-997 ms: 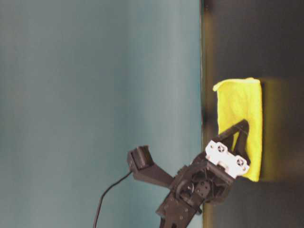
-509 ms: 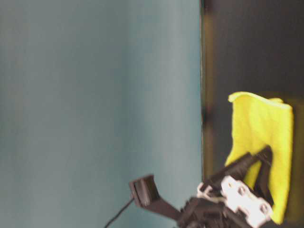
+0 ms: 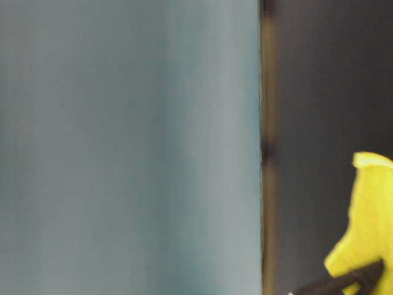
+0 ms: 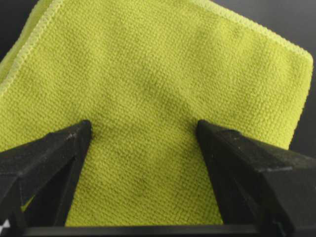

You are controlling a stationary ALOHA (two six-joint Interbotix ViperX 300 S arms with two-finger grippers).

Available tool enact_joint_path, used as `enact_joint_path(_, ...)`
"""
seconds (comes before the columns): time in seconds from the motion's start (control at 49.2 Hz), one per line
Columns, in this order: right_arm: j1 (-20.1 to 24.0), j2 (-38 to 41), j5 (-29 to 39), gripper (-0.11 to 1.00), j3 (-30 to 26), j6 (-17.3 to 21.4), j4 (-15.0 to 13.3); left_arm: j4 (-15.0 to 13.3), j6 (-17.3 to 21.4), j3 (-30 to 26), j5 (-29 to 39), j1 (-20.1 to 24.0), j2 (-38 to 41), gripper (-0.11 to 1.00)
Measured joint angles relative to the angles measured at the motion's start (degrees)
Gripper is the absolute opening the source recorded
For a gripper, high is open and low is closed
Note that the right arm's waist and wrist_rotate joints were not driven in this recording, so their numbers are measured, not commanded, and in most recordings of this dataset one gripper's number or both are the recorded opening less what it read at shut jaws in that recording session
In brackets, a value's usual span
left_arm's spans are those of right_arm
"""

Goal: Push a yellow cloth with the left arm to wipe the desk.
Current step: 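Drag the held cloth with the left gripper toward the bottom-left corner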

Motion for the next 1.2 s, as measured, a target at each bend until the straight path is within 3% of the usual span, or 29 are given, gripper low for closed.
enact_joint_path(0.325,0.0,0.0,-0.53,-0.01,0.0,0.09,0.53,0.0,-4.13,0.62,4.92,-14.06,-2.37,0.85)
enact_joint_path(0.692,-0.09,-0.09,-2.11,-0.01,0.0,0.09,0.62,0.0,-9.49,0.09,7.82,-26.46,-2.99,0.85)
enact_joint_path(0.997,0.0,-0.09,-2.2,-0.01,0.0,0.09,0.62,0.09,-9.67,-0.53,8.09,-28.74,-3.08,0.85)
enact_joint_path(1.2,0.0,-0.18,-2.2,-0.01,0.0,0.09,0.62,0.09,-7.29,-0.26,8.88,-28.04,-5.89,0.84)
